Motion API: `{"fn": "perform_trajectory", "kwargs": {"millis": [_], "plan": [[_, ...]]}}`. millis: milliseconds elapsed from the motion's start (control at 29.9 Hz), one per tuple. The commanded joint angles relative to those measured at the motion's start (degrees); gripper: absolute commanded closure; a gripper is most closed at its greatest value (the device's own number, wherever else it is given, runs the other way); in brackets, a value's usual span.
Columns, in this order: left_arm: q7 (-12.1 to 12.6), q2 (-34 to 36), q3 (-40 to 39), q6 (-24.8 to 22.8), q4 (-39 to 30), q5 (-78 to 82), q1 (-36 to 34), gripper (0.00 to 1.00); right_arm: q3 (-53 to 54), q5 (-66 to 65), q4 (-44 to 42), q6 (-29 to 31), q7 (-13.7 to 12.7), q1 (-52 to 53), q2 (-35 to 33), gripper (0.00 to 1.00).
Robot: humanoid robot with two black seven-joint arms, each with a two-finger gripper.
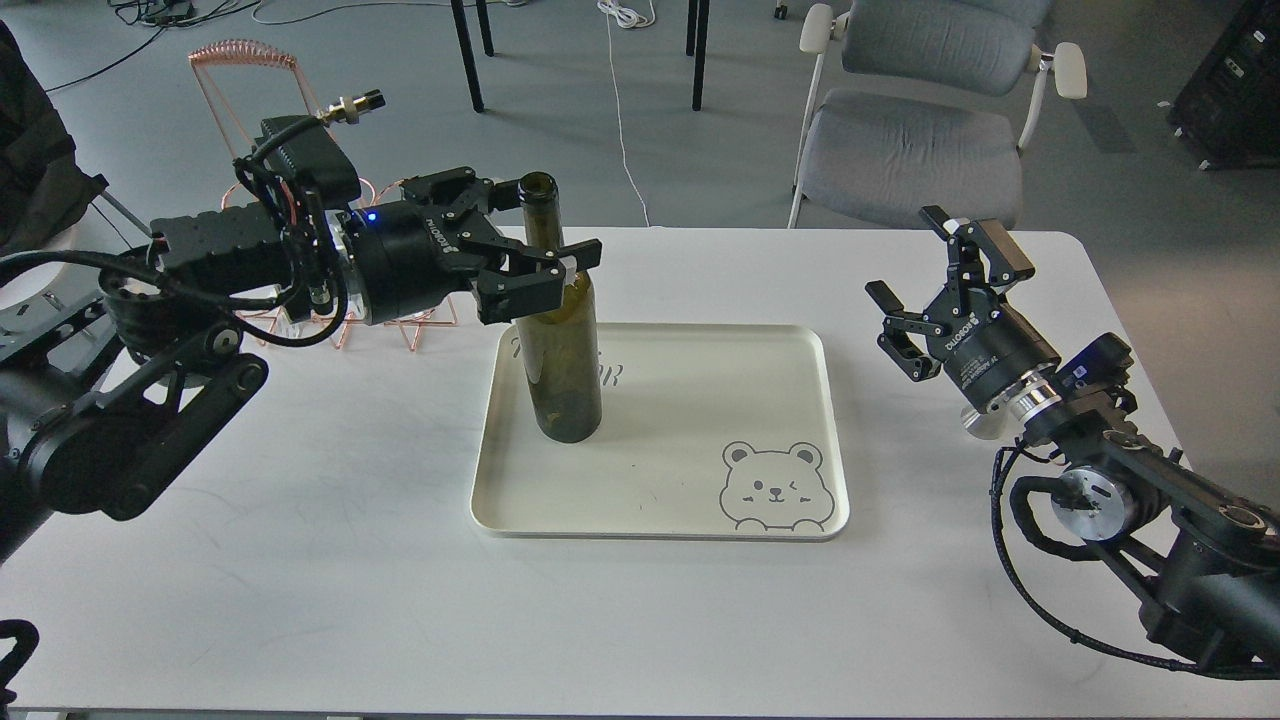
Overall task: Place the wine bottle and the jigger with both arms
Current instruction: 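Reach the left gripper to the wine bottle neck and grasp it, then lift the bottle and carry it over the copper wine rack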
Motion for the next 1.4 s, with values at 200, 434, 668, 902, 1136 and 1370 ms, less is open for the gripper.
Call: {"fn": "perform_trajectory", "kwargs": {"millis": [200, 434, 668, 902, 1136, 1370], "plan": [[0.0, -0.4, 0.2, 0.1, 0.4, 0.0, -0.3, 0.46, 0.0, -0.1, 0.0, -0.1, 0.0, 0.0, 0.0, 0.01], [0.0, -0.4, 0.1, 0.4, 0.4, 0.0, -0.5, 0.90, 0.0, -0.1, 0.0, -0.2, 0.0, 0.0, 0.1, 0.01], [0.0, -0.4, 0.1, 0.5, 0.2, 0.0, -1.8, 0.94, 0.1, 0.0, 0.0, -0.2, 0.0, 0.0, 0.1, 0.01], [0.0, 1.0, 0.0, 0.4, 0.3, -2.0, -8.4, 0.93, 0.0, -0.1, 0.0, -0.3, 0.0, 0.0, 0.1, 0.01], [0.0, 5.8, 0.1, -0.3, 6.7, -5.4, -16.3, 0.93, 0.0, -0.1, 0.0, -0.3, 0.0, 0.0, 0.1, 0.01], [0.0, 11.8, 0.2, -1.0, 14.9, -8.4, -21.9, 0.92, -0.1, -0.1, 0.0, -0.3, 0.0, -0.2, 0.1, 0.01]]}}
